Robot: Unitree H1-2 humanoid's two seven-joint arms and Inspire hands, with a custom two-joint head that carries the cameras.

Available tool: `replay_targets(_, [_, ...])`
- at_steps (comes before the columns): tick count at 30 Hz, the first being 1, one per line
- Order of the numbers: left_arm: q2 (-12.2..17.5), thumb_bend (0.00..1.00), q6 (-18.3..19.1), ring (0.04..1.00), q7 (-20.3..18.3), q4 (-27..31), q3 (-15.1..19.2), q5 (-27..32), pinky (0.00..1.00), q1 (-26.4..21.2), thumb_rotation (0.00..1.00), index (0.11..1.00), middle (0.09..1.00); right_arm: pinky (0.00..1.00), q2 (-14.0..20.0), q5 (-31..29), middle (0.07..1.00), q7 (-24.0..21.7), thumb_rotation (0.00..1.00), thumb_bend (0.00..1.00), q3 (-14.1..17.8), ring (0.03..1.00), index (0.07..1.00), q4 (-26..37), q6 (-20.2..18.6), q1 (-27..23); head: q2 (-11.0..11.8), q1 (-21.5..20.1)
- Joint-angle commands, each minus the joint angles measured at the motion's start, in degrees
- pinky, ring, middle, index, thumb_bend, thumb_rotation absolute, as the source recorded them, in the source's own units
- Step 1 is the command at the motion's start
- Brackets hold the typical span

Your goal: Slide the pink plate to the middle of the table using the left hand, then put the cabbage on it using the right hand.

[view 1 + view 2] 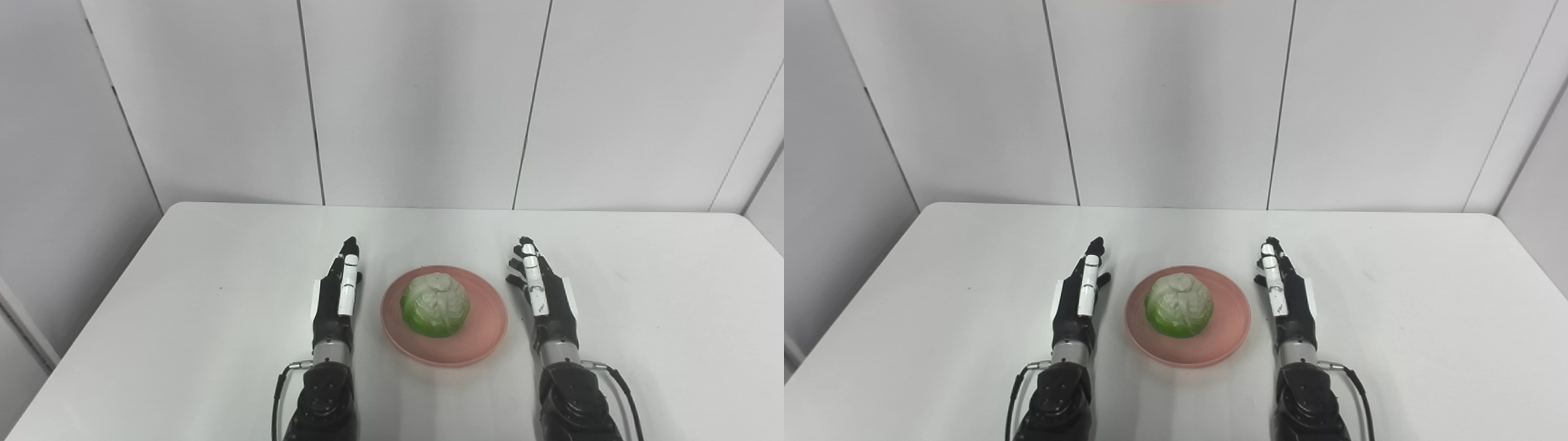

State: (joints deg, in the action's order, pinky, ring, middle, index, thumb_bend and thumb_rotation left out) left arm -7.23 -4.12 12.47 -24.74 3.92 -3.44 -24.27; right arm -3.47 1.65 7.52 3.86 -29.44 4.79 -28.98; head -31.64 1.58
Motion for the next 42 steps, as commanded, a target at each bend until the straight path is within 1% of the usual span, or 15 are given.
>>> replay_targets(1, [0.6,0.58,-0.1,0.962,1.1,0.4,-0.3,-1.1,1.0,-0.9,1.0,0.881,0.941,0.88,-0.4,0.2,0.903,0.6,1.0,0.68,-0.3,0.887,0.895,0.5,1.0,-0.3,0.0,0.0])
replay_targets(3, [0.6,0.6,-0.3,0.969,0.4,0.1,0.1,-0.1,1.0,-1.2,0.98,0.89,0.945,0.9,-0.5,0.6,0.909,1.6,1.0,0.69,-0.3,0.902,0.894,0.3,1.1,0.0,-0.4,-0.1])
replay_targets(5, [0.6,0.62,-0.1,0.974,0.0,-0.1,0.4,0.6,1.0,-1.5,0.97,0.897,0.949,0.92,-0.4,1.3,0.922,2.6,1.0,0.7,-0.5,0.919,0.9,0.5,1.0,0.3,-1.6,0.0])
replay_targets(7, [0.7,0.63,0.9,0.969,0.1,0.1,0.0,0.0,0.99,-1.8,0.99,0.899,0.949,0.95,-0.3,1.5,0.945,2.9,1.0,0.71,-0.6,0.937,0.914,0.9,0.4,0.5,-1.5,0.1])
replay_targets(8, [0.6,0.63,0.8,0.969,0.0,0.0,0.1,0.3,0.99,-1.9,0.99,0.899,0.949,0.95,-0.3,1.7,0.946,3.0,1.0,0.71,-0.7,0.938,0.914,1.0,0.4,0.7,-0.7,-0.2])
replay_targets(13, [0.4,0.64,0.7,0.992,-0.3,0.1,0.4,1.3,1.0,-1.8,0.99,0.894,0.952,0.95,-0.4,2.6,0.944,3.8,1.0,0.7,-1.2,0.954,0.92,0.8,1.5,1.5,-0.9,-0.6])
replay_targets(14, [0.3,0.64,0.8,0.992,-0.4,0.4,0.4,1.5,1.0,-1.7,0.99,0.898,0.957,0.94,-0.5,2.6,0.946,3.8,1.0,0.71,-1.3,0.946,0.918,0.8,1.6,1.5,-0.9,-0.6])
replay_targets(18, [0.0,0.64,0.9,0.999,-0.9,1.1,0.3,2.4,1.0,-1.1,0.99,0.906,0.967,0.94,-0.1,2.9,0.957,3.6,1.0,0.75,-1.8,0.947,0.928,0.3,3.5,1.9,-0.9,-0.4])
replay_targets(21, [0.1,0.68,0.2,0.998,-1.3,1.3,0.1,2.9,1.0,-0.8,0.99,0.917,0.97,0.99,0.5,2.7,0.977,2.8,1.0,0.77,-2.2,0.974,0.96,0.0,5.2,2.3,-1.0,-0.8])
replay_targets(23, [0.0,0.69,-1.3,1.0,-1.8,1.0,0.4,3.8,1.0,-0.6,0.97,0.919,0.968,1.0,0.4,0.9,0.982,1.8,1.0,0.76,-1.8,0.986,0.966,-0.5,7.7,2.4,-1.2,-1.0])
replay_targets(26, [-0.1,0.68,-6.6,1.0,-2.6,-0.9,0.4,4.8,1.0,-0.4,0.97,0.922,0.965,0.98,0.6,0.0,0.972,1.3,1.0,0.79,-1.7,0.973,0.967,-1.5,12.4,2.8,-1.2,-1.2])
replay_targets(31, [-0.2,0.69,-11.8,0.968,-2.2,-3.0,0.0,4.2,1.0,-0.1,0.96,0.923,0.948,0.97,0.8,0.0,0.956,1.5,1.0,0.81,-2.0,0.939,0.968,-2.4,16.3,3.0,-1.3,-1.0])
replay_targets(36, [-0.2,0.7,-14.1,0.944,-1.5,-4.1,-0.1,3.6,0.99,-0.4,0.93,0.908,0.931,0.96,0.6,-1.1,0.951,0.8,1.0,0.81,-1.8,0.933,0.969,-3.1,18.1,2.8,-1.5,-1.1])
replay_targets(40, [-0.1,0.67,-14.5,0.945,-1.3,-4.3,-0.1,3.5,1.0,-0.6,0.91,0.899,0.922,0.98,0.6,-2.3,0.949,-0.2,1.0,0.86,-1.8,0.937,0.962,-3.5,18.5,2.7,-1.4,-1.2])
replay_targets(42, [0.1,0.65,-15.9,0.942,-1.1,-5.0,-0.2,3.2,0.99,-0.8,0.9,0.895,0.916,0.98,0.6,-2.8,0.951,-0.7,1.0,0.86,-1.8,0.939,0.963,-3.7,18.8,2.7,-1.5,-1.1])
